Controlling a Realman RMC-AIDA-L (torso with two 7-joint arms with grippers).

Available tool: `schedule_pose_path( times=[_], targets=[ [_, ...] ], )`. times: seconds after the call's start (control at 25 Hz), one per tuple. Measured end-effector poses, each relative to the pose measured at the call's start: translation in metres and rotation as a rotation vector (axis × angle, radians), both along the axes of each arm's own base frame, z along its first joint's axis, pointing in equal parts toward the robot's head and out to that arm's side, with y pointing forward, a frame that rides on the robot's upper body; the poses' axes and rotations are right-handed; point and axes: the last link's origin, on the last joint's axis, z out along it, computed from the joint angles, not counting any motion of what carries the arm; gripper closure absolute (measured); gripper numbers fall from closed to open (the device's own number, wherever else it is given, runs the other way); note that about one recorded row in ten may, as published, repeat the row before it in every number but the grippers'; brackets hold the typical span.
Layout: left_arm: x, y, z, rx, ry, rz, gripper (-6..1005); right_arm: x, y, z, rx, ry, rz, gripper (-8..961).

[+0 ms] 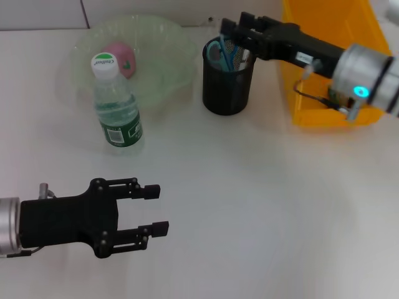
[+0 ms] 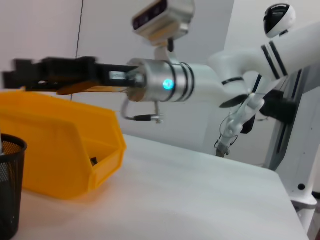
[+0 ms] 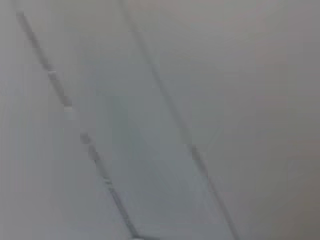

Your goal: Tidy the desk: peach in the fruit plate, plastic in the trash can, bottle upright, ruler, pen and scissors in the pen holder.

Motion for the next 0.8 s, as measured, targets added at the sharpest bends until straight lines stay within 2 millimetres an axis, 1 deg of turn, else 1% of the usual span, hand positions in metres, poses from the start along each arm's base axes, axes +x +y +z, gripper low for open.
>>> schedule_pose_path(
  times=[0.04,0.08,0.16,0.2,0.24,0.32,0.36,0.4,0.44,0.48,0.56,0.6,0.8],
  targets=[
    [0.000,0.000,0.000,0.000,0.000,0.000,356,0.000,0.000,0.000,0.000,0.000,0.000,478],
    [0.000,-0.001,0.003,-0.001,-0.010,0.004,356,0.001,-0.010,0.006,-0.041,-0.010,0.051,453],
    [-0.002,-0.004,0.009,-0.001,-0.026,0.013,356,0.006,-0.036,0.016,-0.152,-0.051,0.150,404],
    [-0.003,-0.005,0.012,-0.002,-0.036,0.016,356,0.015,-0.061,0.021,-0.244,-0.087,0.216,380],
    [-0.005,-0.006,0.015,-0.002,-0.040,0.021,356,0.015,-0.061,0.021,-0.244,-0.087,0.216,357],
    [-0.006,-0.007,0.018,-0.002,-0.043,0.027,356,0.026,-0.088,0.023,-0.329,-0.123,0.284,312],
    [-0.008,-0.007,0.023,-0.001,-0.043,0.037,356,0.031,-0.098,0.023,-0.359,-0.139,0.310,289],
    [-0.011,-0.007,0.027,-0.004,-0.038,0.048,356,0.041,-0.116,0.021,-0.405,-0.173,0.358,258],
    [-0.011,-0.007,0.027,-0.007,-0.035,0.052,356,0.041,-0.116,0.021,-0.405,-0.173,0.358,227],
    [-0.012,-0.007,0.029,-0.011,-0.031,0.056,356,0.046,-0.123,0.019,-0.421,-0.182,0.372,195],
    [-0.012,-0.008,0.029,-0.020,-0.029,0.056,356,0.051,-0.131,0.016,-0.426,-0.182,0.383,133],
    [-0.012,-0.009,0.030,-0.026,-0.030,0.057,356,0.054,-0.136,0.013,-0.420,-0.172,0.386,133],
    [-0.012,-0.010,0.031,-0.042,-0.035,0.064,356,0.051,-0.138,0.006,-0.411,-0.159,0.391,133]
  ],
)
